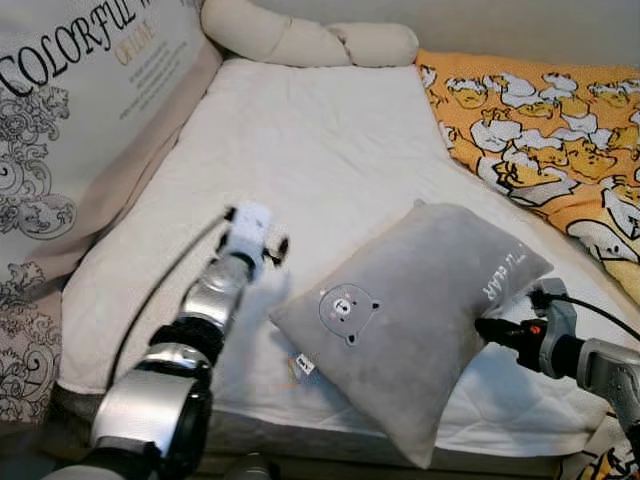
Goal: Clean up the room
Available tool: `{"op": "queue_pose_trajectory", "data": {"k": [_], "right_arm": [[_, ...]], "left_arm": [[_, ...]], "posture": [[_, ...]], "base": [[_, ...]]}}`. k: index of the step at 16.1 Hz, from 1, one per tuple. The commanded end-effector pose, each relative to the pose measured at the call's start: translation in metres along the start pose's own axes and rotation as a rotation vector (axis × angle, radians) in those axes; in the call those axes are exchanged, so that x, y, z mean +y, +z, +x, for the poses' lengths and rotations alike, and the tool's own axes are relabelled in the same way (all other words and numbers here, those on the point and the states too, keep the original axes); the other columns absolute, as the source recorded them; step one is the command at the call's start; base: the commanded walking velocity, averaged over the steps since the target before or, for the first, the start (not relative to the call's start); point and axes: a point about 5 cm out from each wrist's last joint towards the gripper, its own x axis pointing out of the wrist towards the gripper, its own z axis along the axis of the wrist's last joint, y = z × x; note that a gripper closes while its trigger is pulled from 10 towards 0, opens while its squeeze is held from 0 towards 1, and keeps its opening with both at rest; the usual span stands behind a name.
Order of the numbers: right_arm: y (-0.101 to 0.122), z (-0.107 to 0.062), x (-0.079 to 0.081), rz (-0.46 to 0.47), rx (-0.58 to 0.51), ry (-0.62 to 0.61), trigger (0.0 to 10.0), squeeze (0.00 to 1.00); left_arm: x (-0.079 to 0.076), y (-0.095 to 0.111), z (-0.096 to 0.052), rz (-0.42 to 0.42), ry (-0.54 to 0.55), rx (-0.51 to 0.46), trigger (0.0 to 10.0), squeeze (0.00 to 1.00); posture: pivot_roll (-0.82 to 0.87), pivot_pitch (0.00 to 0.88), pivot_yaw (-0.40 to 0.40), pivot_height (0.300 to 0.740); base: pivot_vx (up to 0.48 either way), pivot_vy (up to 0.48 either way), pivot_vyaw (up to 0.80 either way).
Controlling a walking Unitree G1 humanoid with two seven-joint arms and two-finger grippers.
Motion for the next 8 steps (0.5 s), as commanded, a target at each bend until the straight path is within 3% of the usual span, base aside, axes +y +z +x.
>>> {"op": "queue_pose_trajectory", "data": {"k": [1, 4, 5, 6, 8], "right_arm": [[0.005, 0.002, 0.004, -0.036, -0.015, 0.008, 0.0, 0.0], [0.005, 0.019, 0.02, -0.059, -0.019, 0.055, 0.0, 0.0], [0.006, 0.024, 0.024, -0.058, -0.022, 0.072, 0.0, 0.0], [0.011, 0.038, 0.038, -0.074, -0.029, 0.11, 0.0, 0.0], [0.016, 0.051, 0.05, -0.095, -0.038, 0.138, 0.0, 0.0]], "left_arm": [[-0.023, -0.004, 0.002, 0.017, -0.077, 0.031, 10.0, 0.0], [-0.069, -0.02, -0.004, 0.071, -0.333, 0.069, 10.0, 0.0], [-0.075, -0.023, -0.006, 0.044, -0.38, 0.083, 10.0, 0.0], [-0.086, -0.027, -0.01, -0.011, -0.507, 0.089, 10.0, 0.0], [-0.089, -0.028, -0.014, -0.021, -0.598, 0.075, 10.0, 0.0]], "posture": [[-0.04, 0.0, 0.019, 0.74], [-0.03, 0.0, 0.016, 0.74], [-0.03, 0.0, 0.016, 0.74], [-0.01, 0.0, 0.008, 0.74], [0.0, 0.0, 0.007, 0.74]], "base": [[0.0, 0.0, 0.0], [0.0, 0.0, 0.0], [0.0, 0.0, 0.0], [0.0, 0.0, 0.0], [0.0, 0.0, 0.0]]}}
